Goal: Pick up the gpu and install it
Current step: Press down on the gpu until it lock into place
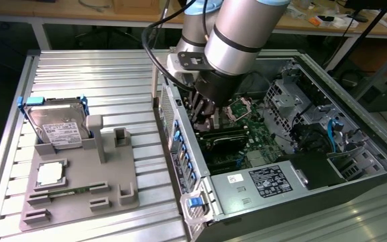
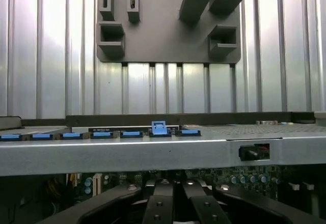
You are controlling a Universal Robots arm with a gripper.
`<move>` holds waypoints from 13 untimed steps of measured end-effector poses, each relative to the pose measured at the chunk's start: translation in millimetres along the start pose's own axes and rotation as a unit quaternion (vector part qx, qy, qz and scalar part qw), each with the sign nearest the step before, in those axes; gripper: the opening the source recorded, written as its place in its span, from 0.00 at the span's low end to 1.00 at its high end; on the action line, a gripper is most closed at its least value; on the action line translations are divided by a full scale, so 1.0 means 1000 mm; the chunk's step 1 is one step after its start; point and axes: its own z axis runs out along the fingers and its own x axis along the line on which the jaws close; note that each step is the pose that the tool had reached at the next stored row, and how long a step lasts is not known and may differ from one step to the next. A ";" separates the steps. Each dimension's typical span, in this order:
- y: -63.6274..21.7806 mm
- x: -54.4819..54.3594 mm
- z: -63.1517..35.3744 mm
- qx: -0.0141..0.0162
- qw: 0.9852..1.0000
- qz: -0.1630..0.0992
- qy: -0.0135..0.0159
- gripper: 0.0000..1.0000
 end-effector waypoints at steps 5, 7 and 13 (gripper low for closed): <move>-0.0015 0.000 0.0045 0.001 1.000 0.000 -0.003 0.11; -0.0094 0.000 0.0049 0.001 1.000 0.000 -0.004 0.11; -0.0327 -0.002 0.0064 0.001 1.000 0.000 -0.004 0.11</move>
